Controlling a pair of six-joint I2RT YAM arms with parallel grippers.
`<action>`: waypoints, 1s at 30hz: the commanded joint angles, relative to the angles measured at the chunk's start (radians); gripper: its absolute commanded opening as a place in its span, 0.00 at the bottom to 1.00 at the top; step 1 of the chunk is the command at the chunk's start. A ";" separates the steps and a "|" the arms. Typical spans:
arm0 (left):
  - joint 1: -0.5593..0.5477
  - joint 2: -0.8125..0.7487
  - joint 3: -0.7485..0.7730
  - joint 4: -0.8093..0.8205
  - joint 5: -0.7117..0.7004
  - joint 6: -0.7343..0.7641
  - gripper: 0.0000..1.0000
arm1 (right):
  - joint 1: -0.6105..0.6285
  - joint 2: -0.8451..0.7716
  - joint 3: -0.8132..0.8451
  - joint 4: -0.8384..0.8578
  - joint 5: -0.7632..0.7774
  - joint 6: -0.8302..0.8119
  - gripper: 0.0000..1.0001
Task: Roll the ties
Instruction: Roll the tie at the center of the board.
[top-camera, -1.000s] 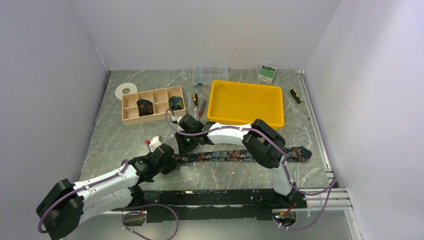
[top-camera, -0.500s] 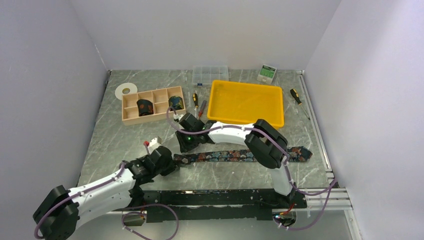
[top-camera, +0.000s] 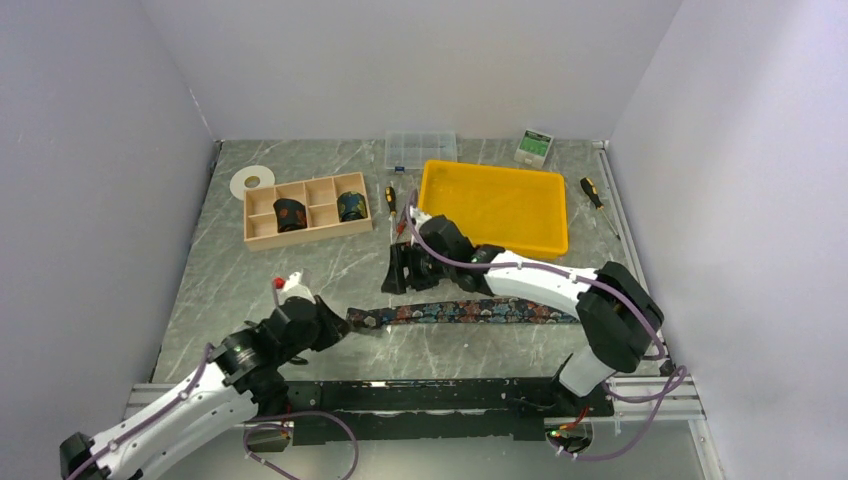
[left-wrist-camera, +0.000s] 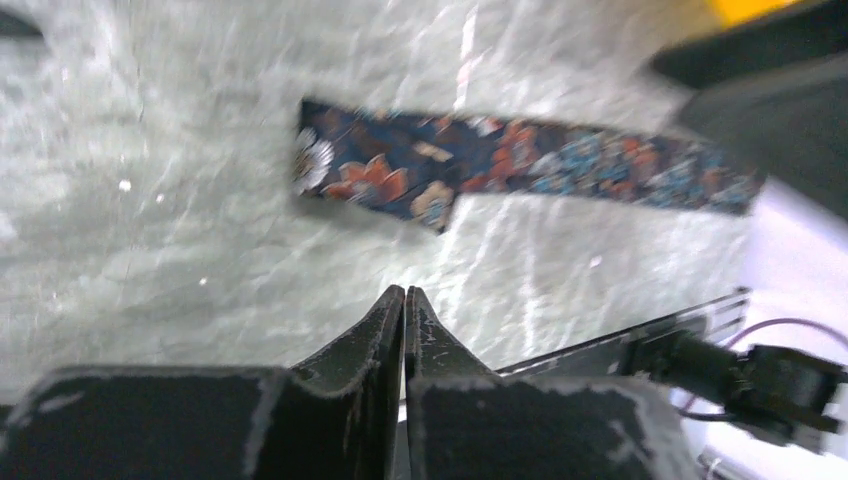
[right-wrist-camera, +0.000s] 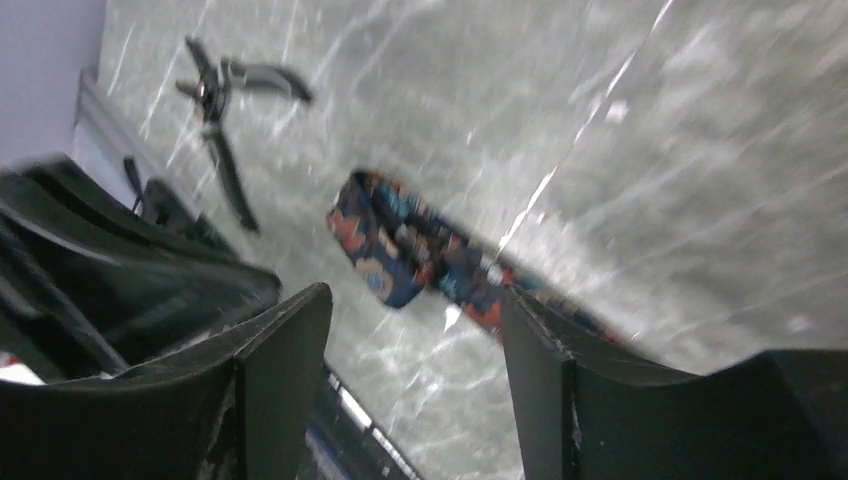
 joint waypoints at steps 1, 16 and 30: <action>0.000 -0.136 0.058 -0.031 -0.184 0.030 0.15 | 0.014 -0.026 -0.140 0.213 -0.186 0.173 0.68; 0.162 0.066 0.038 0.102 -0.201 0.078 0.25 | 0.078 0.155 -0.113 0.284 -0.175 0.298 0.54; 0.223 0.093 0.023 0.124 -0.130 0.137 0.25 | 0.086 0.230 -0.080 0.282 -0.148 0.298 0.42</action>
